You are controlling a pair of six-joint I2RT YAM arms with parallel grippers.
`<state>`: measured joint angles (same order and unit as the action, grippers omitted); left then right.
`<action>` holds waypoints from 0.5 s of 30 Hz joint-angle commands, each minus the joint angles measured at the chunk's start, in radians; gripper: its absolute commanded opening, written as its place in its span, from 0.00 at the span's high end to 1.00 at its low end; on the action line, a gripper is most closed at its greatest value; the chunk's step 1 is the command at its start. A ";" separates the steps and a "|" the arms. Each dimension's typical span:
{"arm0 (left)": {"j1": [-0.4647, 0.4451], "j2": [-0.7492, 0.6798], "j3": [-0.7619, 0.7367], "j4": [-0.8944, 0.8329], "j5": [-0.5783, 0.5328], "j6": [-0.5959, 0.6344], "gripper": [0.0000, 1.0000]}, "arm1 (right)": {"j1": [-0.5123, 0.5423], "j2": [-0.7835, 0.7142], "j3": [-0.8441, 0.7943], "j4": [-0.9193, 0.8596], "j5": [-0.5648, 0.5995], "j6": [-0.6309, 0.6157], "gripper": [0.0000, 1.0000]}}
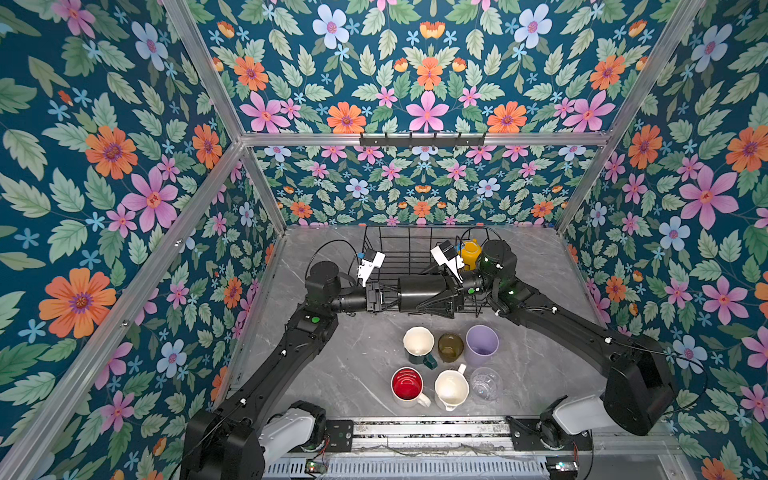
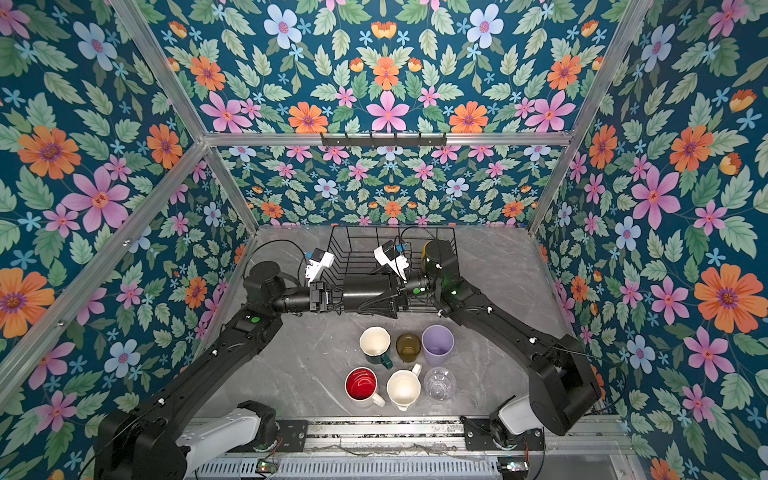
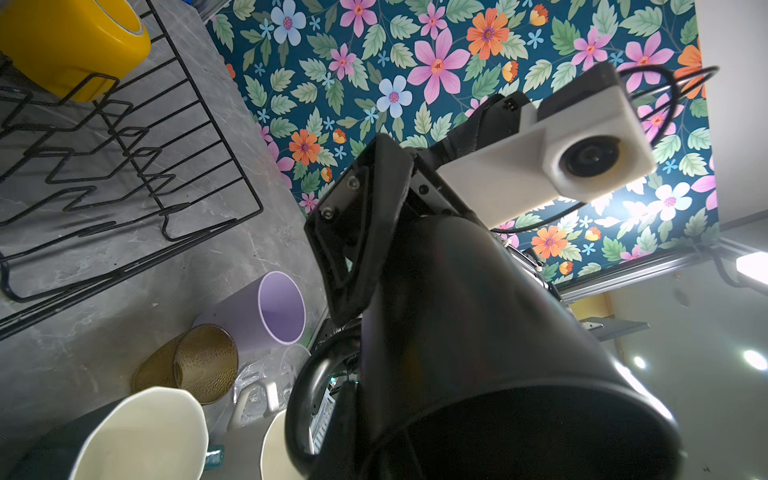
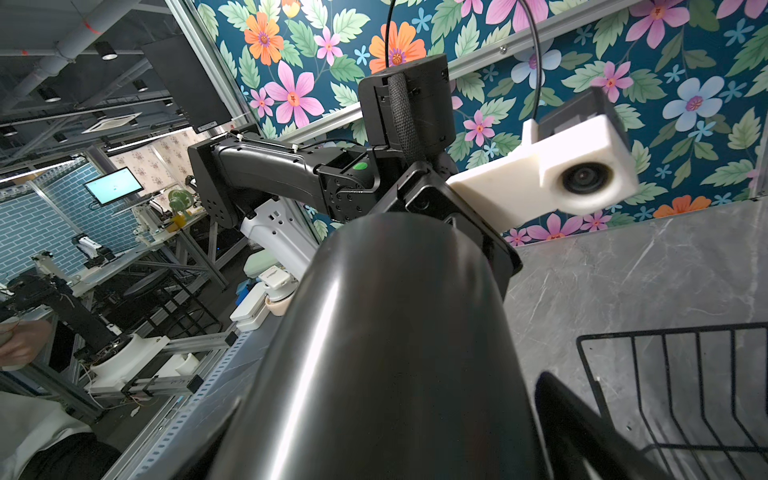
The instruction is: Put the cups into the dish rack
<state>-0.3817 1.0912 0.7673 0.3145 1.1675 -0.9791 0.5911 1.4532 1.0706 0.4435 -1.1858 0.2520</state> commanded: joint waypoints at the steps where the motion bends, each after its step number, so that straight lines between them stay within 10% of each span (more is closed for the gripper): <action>1: 0.000 -0.008 -0.002 0.114 0.018 -0.030 1.00 | 0.006 -0.004 0.001 0.032 0.005 0.003 0.06; 15: 0.001 0.000 -0.028 0.153 0.019 -0.052 1.00 | 0.012 0.001 0.012 0.027 0.092 0.027 0.38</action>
<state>-0.3805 1.0939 0.7391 0.3824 1.1488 -1.0214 0.6018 1.4532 1.0706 0.4488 -1.1469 0.2672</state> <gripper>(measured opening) 0.088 0.818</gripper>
